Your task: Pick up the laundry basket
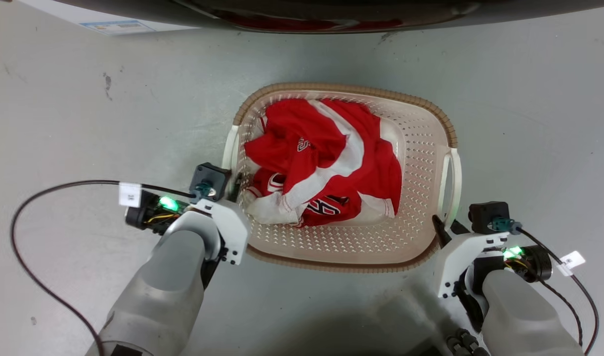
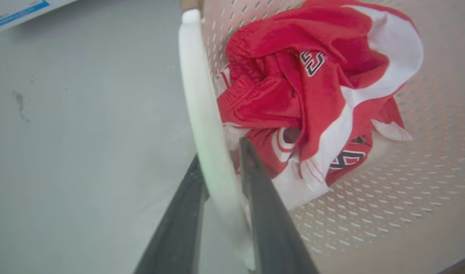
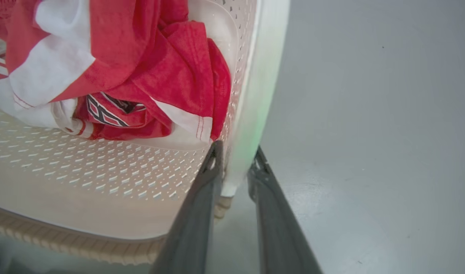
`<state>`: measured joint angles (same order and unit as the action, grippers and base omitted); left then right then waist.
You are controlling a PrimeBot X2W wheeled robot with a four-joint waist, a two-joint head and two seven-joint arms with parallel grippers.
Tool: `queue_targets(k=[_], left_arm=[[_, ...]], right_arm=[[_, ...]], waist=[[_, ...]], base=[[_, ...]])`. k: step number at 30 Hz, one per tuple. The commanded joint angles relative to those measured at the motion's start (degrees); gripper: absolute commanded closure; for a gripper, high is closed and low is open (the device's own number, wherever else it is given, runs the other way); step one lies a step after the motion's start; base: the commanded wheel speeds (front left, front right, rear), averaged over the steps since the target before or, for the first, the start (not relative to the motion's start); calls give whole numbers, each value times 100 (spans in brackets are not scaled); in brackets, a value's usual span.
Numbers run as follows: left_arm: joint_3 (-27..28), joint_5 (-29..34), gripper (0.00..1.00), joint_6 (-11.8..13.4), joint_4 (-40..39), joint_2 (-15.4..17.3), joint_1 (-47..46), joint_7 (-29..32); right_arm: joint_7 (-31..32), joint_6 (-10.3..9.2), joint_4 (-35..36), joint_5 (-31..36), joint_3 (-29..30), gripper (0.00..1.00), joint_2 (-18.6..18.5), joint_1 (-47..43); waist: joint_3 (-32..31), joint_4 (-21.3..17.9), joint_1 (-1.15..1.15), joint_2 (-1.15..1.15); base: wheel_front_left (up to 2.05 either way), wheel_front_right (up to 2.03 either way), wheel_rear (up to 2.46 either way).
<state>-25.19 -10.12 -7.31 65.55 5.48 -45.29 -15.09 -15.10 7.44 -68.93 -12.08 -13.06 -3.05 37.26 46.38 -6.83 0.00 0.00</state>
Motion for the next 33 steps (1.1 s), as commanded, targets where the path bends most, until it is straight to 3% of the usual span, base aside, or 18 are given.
queue_targets(k=[1,13,20,33], left_arm=[[-49,-9,100,-25,21,-46,-94,-12],[-460,-366,100,-52,252,-231,87,-16],[-809,-789,100,-62,421,-330,314,7],[-1331,-1822,100,-65,463,-351,695,661]], right_arm=[[-10,5,-23,-33,-90,100,37,107],[-11,6,-239,-350,-512,100,49,125],[3,12,-380,-337,-674,100,68,-48],[487,13,-459,-84,-821,100,71,-290]], waist=[[-1,-3,0,0],[-438,49,0,0],[-1076,158,0,0],[-2319,385,0,0]], base=[[0,0,0],[0,0,0],[0,0,0],[0,0,0]])
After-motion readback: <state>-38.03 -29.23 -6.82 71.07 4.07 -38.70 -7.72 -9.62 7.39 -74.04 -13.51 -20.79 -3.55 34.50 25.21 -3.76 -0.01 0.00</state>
